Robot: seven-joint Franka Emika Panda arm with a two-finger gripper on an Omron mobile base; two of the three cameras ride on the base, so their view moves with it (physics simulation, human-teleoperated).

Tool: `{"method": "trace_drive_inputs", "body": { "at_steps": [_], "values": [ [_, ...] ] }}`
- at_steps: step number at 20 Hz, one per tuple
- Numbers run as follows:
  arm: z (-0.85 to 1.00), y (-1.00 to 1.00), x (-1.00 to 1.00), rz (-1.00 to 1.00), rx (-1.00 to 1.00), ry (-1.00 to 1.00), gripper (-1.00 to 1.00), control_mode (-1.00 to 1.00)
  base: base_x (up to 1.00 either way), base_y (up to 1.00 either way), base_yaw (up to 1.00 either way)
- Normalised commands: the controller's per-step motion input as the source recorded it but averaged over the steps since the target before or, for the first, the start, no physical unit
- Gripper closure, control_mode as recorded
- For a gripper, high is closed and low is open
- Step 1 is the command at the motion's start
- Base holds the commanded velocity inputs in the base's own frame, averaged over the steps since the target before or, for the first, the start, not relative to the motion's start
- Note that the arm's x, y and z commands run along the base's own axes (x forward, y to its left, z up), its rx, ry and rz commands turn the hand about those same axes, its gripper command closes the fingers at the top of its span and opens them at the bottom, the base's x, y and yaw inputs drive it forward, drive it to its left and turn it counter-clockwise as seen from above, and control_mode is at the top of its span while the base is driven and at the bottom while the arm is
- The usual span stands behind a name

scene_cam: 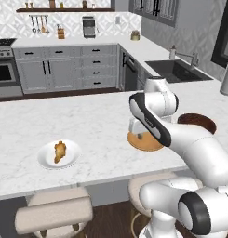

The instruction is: Pick the chicken drumstick and lemon from their plates and place them in the bowl. Then put the bowl in the fridge.

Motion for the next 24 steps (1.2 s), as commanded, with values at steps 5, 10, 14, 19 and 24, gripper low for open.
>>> {"method": "trace_drive_inputs", "body": {
  "at_steps": [5, 10, 14, 19, 24],
  "values": [
    [0.0, 0.0, 0.0, 0.0, 0.0, 0.0, -1.0, 1.0, 0.0, 1.0, -0.02],
    [0.0, 0.0, 0.0, 0.0, 0.0, 0.0, -1.0, 1.0, 0.03, 0.92, -0.01],
    [0.0, 0.0, 0.0, 0.0, 0.0, 0.0, -1.0, 1.0, 0.16, 0.79, -0.02],
    [0.0, 0.0, 0.0, 0.0, 0.0, 0.0, -1.0, 1.0, 0.17, 0.49, -0.04],
    [-0.1, -0.08, 0.31, 0.0, 0.0, -0.02, -1.0, -1.0, 0.03, 0.01, 0.0]
  ]
}}
